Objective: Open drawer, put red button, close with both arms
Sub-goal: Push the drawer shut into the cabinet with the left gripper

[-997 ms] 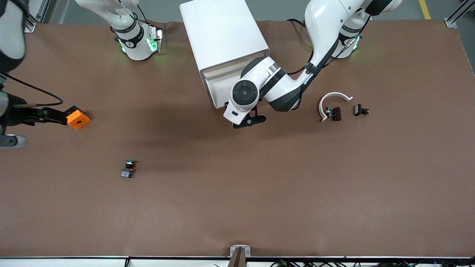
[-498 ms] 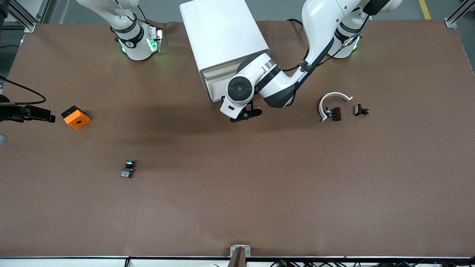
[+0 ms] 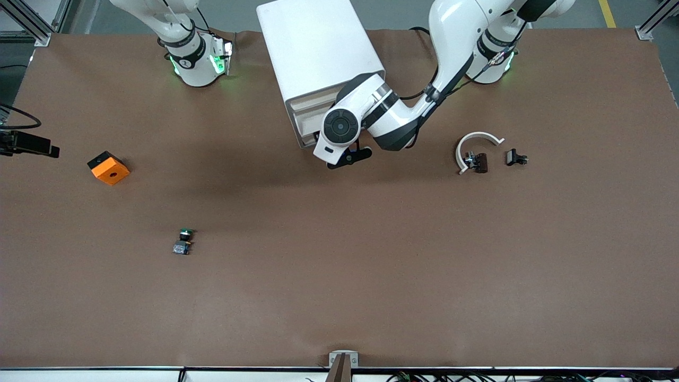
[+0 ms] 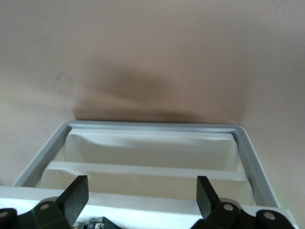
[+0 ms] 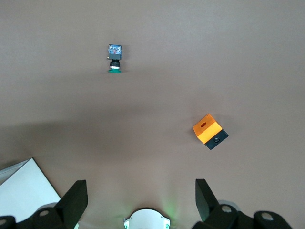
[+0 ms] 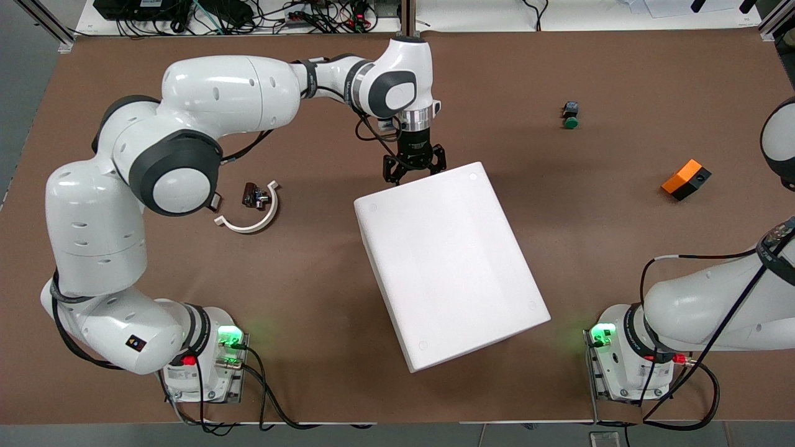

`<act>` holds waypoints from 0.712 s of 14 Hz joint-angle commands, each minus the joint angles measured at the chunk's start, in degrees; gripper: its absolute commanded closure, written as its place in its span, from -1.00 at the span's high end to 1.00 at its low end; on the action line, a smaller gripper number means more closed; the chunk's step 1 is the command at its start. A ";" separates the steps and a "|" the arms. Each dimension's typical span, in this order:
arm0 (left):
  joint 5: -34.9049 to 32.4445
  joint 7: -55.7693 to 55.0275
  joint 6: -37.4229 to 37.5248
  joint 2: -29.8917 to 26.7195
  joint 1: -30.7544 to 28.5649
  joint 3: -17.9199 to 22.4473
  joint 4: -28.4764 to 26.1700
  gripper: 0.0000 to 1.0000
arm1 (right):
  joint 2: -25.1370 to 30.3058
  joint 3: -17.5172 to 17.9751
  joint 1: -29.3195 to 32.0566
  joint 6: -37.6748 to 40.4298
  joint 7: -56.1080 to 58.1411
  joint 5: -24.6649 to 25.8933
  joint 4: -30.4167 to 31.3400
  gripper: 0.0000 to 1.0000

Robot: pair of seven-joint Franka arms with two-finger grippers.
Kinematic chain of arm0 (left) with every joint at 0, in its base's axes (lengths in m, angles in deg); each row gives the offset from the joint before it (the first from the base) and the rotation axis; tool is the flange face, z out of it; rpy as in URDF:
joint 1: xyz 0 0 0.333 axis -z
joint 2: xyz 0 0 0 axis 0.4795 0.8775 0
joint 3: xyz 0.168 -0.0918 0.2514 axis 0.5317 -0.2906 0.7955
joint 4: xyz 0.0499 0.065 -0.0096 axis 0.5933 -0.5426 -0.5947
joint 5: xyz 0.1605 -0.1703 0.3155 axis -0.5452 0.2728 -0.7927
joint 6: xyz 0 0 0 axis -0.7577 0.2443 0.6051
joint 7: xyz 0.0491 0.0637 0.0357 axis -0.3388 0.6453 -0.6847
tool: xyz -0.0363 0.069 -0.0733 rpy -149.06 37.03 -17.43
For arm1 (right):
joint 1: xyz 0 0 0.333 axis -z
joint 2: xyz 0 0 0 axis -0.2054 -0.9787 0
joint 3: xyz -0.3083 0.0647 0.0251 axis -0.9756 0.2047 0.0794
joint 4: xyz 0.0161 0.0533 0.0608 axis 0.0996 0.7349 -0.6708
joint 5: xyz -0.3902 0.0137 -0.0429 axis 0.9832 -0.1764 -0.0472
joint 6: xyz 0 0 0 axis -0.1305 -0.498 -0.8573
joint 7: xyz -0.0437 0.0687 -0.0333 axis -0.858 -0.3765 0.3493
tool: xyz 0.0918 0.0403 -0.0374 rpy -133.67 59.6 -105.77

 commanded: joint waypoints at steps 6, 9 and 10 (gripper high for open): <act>5.96 -2.74 0.18 0.25 0.71 -0.74 -0.91 1.00 | 3.70 1.52 0.48 1.41 -0.55 -0.55 0.39 1.00; 7.81 -2.74 0.18 0.34 0.89 -0.74 -1.62 1.00 | 5.71 1.08 0.56 2.64 0.06 0.24 0.13 1.00; 8.51 -2.74 0.18 0.34 0.89 -0.74 -1.88 1.00 | 8.33 1.34 0.56 3.43 -0.38 0.33 0.74 1.00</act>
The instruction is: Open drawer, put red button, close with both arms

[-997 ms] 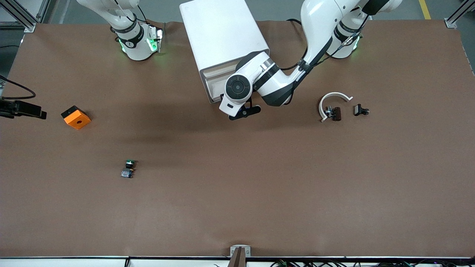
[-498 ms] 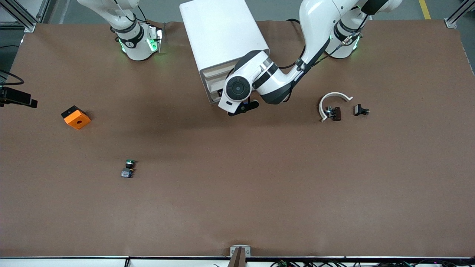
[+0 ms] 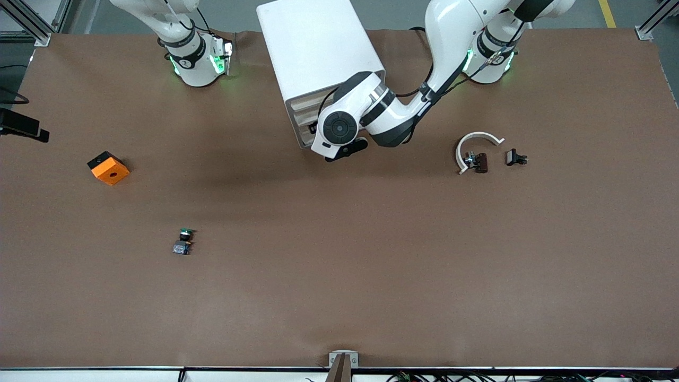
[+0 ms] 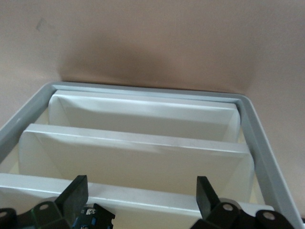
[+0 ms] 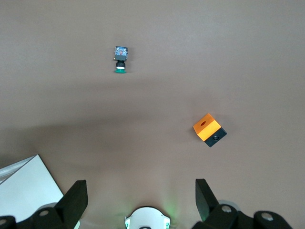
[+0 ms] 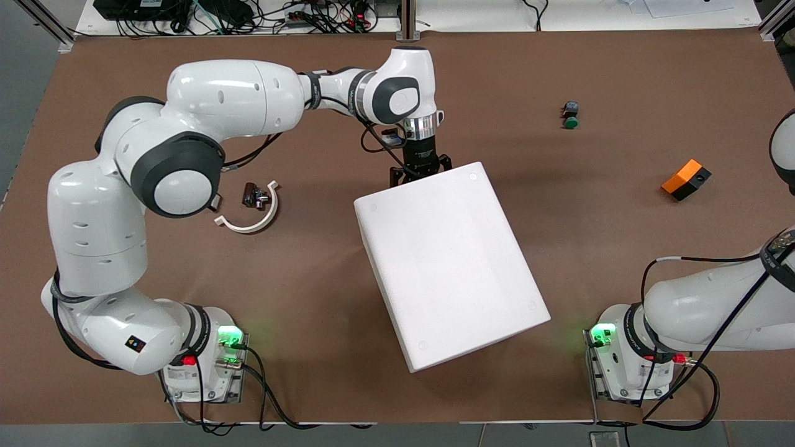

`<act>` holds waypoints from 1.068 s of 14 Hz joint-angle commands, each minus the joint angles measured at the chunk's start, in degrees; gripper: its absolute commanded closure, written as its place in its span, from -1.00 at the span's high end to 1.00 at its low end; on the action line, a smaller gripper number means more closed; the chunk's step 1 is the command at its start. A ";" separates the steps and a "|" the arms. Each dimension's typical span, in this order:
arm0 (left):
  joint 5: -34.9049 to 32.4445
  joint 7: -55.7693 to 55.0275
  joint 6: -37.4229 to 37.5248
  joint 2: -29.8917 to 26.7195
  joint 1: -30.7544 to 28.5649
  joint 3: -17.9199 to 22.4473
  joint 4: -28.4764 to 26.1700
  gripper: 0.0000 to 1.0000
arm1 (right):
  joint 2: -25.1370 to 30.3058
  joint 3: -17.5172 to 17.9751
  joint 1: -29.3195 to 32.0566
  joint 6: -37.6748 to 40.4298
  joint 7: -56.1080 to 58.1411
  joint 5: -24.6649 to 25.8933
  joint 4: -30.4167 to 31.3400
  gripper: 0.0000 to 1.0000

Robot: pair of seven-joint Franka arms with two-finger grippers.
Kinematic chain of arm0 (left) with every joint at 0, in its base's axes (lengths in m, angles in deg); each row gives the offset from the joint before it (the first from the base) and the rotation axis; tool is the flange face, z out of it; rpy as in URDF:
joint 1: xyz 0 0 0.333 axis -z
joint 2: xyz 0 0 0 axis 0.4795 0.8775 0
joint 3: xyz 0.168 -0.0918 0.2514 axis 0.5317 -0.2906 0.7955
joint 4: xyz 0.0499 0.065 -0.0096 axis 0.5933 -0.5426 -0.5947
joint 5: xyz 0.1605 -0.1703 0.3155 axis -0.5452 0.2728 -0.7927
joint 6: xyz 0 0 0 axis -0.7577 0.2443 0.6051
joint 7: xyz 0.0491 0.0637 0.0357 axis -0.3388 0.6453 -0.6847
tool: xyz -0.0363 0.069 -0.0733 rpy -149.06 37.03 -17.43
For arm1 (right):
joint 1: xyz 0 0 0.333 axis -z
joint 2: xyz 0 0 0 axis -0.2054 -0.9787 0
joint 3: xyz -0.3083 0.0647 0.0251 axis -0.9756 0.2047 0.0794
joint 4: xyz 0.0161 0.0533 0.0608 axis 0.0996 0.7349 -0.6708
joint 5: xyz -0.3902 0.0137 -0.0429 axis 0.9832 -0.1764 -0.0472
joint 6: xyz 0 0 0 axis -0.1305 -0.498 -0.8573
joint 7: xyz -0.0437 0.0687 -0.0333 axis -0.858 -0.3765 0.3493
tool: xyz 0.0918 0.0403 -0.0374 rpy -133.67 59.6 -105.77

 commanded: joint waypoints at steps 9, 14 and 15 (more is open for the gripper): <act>1.58 -0.72 -0.04 -0.16 -0.85 0.07 -0.20 1.00 | 4.80 0.54 -3.07 -1.36 -0.55 0.91 2.77 1.00; 1.49 -0.55 -0.04 -0.95 -6.38 0.51 3.58 1.00 | 5.07 0.11 -4.22 -1.27 -0.73 1.00 3.38 1.00; 1.49 -0.55 -0.04 -1.04 -7.44 0.69 4.28 1.00 | 5.33 0.02 -4.04 -1.27 -0.73 1.00 3.82 1.00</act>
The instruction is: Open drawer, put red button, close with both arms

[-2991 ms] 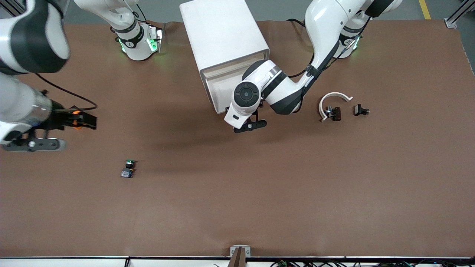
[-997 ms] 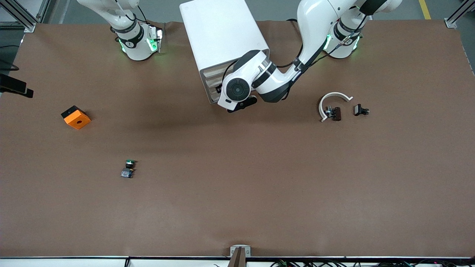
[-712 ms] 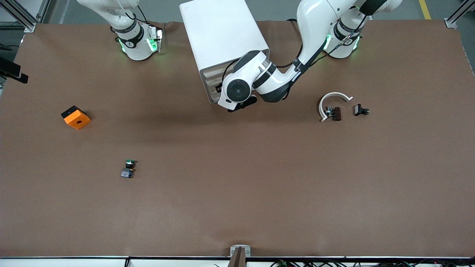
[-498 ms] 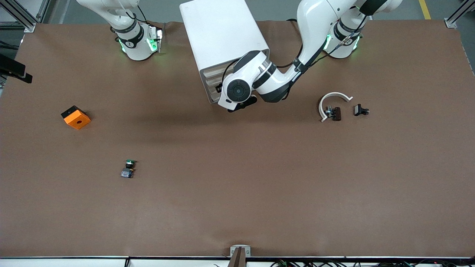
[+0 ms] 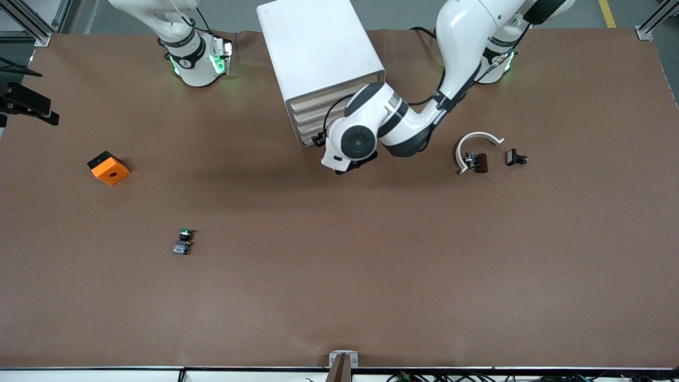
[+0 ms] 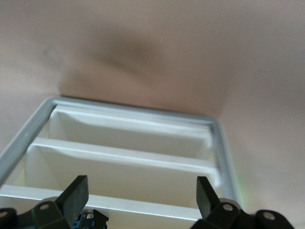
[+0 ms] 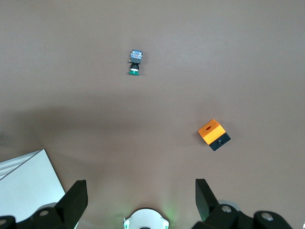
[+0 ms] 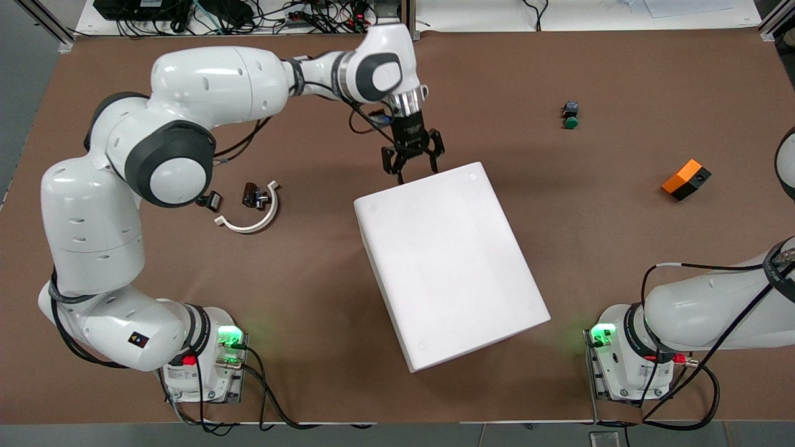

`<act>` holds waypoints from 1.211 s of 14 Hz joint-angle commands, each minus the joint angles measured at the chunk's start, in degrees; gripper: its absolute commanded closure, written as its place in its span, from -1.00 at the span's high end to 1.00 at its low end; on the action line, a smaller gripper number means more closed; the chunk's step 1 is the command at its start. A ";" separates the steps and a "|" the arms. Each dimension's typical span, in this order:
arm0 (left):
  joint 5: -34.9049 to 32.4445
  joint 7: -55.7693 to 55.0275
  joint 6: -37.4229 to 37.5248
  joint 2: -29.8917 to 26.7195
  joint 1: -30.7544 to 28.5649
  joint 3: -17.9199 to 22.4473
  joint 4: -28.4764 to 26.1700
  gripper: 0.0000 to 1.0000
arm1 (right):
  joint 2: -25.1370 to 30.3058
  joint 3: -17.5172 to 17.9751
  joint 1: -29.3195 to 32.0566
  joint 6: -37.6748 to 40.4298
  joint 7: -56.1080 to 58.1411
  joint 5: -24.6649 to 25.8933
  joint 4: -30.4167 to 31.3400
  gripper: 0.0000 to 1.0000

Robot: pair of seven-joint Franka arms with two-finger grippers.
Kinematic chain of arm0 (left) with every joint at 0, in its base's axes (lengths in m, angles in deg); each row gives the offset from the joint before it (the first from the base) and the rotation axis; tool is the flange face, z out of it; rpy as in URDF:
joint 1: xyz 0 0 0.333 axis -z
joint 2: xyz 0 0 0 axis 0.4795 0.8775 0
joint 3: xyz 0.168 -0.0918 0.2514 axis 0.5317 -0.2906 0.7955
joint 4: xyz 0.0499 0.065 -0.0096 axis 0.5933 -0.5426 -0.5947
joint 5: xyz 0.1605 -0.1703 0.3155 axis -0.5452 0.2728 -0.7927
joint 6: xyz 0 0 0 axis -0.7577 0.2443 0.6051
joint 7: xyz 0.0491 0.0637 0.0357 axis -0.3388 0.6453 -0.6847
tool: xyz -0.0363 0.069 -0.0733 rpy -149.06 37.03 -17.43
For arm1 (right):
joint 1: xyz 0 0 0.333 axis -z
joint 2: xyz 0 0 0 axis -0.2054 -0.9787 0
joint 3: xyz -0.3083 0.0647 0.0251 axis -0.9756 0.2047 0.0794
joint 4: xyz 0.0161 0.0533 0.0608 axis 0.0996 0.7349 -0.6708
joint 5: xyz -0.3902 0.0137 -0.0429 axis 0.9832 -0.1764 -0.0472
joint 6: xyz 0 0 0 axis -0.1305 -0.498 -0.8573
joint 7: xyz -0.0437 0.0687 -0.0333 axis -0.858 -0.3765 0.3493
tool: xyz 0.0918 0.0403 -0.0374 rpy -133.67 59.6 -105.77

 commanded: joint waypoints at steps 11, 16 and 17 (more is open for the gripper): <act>-5.23 22.91 0.09 -16.74 -20.28 0.07 -10.88 1.00 | 14.51 -1.92 0.23 -6.99 -0.46 0.40 19.36 1.00; -14.89 35.59 1.75 -26.94 -28.01 -0.11 -18.90 1.00 | 16.28 -3.77 0.14 -5.86 -0.11 0.40 18.85 1.00; -15.43 38.13 3.32 -27.30 -29.51 -0.11 -18.46 1.00 | 16.54 -3.68 0.14 -5.85 0.06 0.49 18.93 1.00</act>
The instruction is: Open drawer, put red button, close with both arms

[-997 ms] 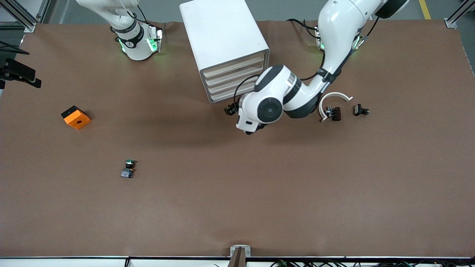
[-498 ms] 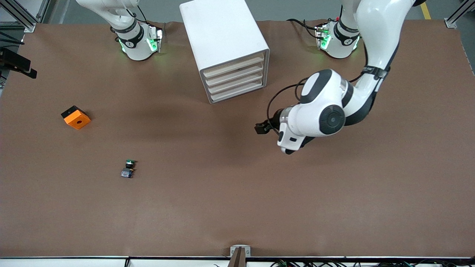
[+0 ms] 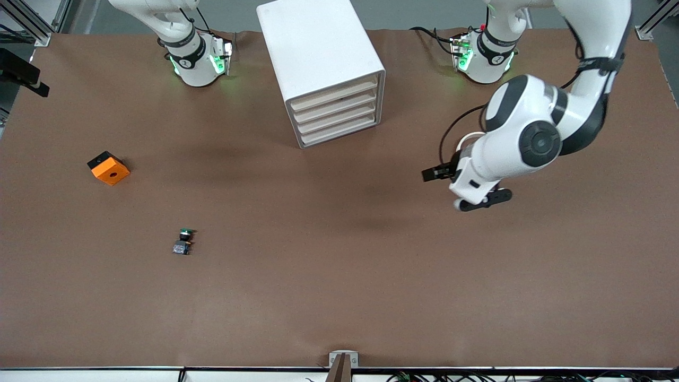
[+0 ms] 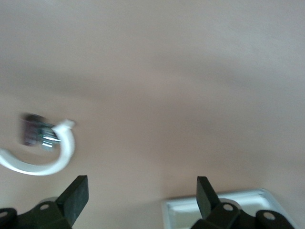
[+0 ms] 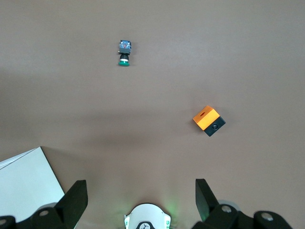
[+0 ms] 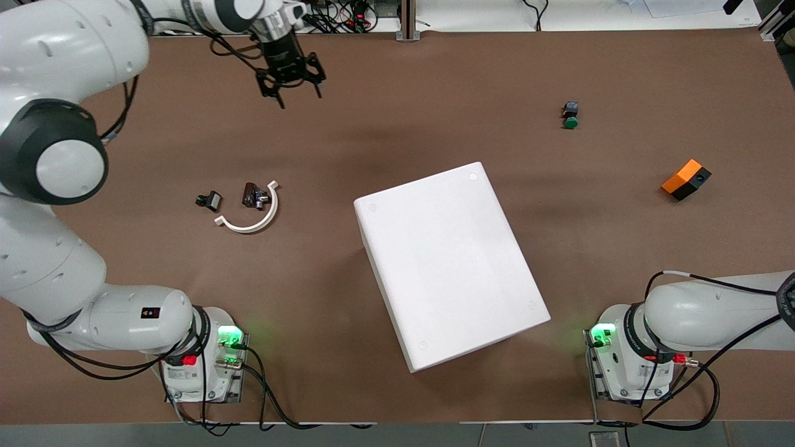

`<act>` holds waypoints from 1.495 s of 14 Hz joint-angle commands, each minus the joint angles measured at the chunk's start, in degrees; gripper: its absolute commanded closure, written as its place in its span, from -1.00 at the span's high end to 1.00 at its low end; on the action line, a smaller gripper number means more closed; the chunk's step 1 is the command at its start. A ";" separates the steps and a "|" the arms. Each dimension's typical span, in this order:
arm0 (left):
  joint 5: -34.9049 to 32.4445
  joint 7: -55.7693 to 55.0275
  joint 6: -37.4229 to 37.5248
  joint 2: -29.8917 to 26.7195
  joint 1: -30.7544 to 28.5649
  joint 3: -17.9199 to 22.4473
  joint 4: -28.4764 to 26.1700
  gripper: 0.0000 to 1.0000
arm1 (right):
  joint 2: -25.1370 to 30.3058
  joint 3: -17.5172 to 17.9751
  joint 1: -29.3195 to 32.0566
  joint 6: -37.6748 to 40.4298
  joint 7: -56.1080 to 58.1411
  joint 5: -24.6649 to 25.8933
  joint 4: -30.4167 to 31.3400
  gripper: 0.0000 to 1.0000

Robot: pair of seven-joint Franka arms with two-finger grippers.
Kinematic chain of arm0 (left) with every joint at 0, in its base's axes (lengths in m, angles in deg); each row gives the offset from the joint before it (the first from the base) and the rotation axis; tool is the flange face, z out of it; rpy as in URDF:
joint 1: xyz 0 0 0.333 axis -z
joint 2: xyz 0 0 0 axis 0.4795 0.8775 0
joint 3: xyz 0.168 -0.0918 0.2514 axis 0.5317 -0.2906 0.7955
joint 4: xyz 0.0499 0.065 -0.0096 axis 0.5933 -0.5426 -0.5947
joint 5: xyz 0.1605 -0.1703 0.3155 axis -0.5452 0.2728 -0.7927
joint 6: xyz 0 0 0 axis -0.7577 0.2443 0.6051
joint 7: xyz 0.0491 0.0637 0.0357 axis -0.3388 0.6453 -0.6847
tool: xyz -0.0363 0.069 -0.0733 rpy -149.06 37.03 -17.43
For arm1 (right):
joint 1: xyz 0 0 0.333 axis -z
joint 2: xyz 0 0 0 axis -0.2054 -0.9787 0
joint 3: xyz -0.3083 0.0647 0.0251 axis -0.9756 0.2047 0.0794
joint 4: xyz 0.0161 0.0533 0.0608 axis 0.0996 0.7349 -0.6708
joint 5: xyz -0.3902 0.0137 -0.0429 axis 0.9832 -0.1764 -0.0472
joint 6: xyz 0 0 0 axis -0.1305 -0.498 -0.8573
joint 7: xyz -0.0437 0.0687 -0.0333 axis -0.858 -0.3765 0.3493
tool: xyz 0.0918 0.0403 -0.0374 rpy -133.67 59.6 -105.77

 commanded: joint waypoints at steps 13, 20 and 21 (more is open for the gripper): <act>-3.54 38.67 12.04 -22.24 -26.25 -0.09 -3.29 1.00 | 2.00 -0.15 -0.32 -1.34 0.20 0.24 1.85 1.00; -3.36 38.95 12.04 -21.02 -24.07 2.71 2.41 1.00 | 1.73 -0.24 -0.14 -0.64 0.11 0.32 2.02 1.00; -3.36 38.86 12.04 -20.84 -21.97 4.55 2.85 1.00 | 1.73 -0.24 -0.14 -0.64 0.11 0.32 2.02 1.00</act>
